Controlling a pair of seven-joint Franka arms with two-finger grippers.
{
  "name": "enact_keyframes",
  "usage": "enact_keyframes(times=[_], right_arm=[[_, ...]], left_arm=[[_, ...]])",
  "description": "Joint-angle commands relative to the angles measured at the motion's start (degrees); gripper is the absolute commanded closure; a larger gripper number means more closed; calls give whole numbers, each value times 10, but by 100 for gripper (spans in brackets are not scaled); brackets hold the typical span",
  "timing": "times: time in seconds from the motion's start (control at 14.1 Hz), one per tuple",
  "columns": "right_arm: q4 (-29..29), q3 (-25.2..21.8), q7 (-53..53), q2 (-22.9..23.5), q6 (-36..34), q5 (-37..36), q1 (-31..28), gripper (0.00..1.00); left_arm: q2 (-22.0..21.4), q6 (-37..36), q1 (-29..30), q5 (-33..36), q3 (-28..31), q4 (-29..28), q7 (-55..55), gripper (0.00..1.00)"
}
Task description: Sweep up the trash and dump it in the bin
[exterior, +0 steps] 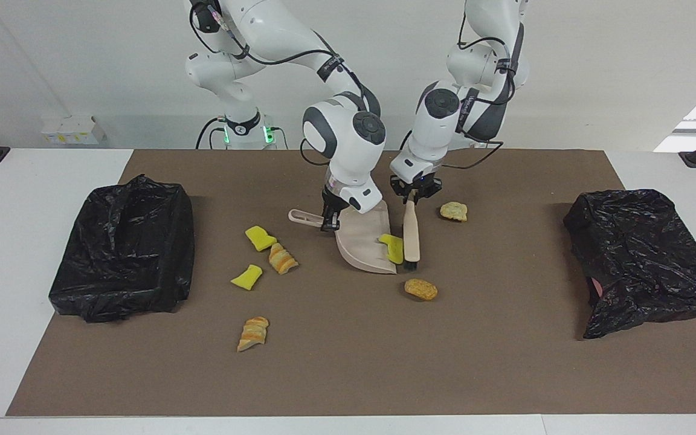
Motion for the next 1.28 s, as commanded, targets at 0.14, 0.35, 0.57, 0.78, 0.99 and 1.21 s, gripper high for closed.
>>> enact_keyframes(times=[0.14, 0.35, 0.57, 0.78, 0.99, 1.21], right_arm=[[-15, 2, 26, -11, 6, -11, -2, 100], [-15, 2, 29, -11, 7, -11, -2, 100], [-16, 2, 41, -11, 13, -10, -2, 100], [-16, 2, 47, -11, 14, -10, -2, 100], [-18, 3, 47, -11, 14, -9, -2, 100], [-40, 2, 49, -19, 27, -3, -3, 100]], left_arm=[[-18, -91, 38, -2, 7, 1, -188, 100], [-27, -166, 66, 11, 7, 1, -217, 100], [-49, -194, 97, 13, 6, -31, -227, 100], [-50, -203, 142, 32, 7, -21, -225, 100], [-101, -242, 175, 33, 5, -38, -221, 100], [-135, -202, 152, 33, 1, -87, -231, 100]])
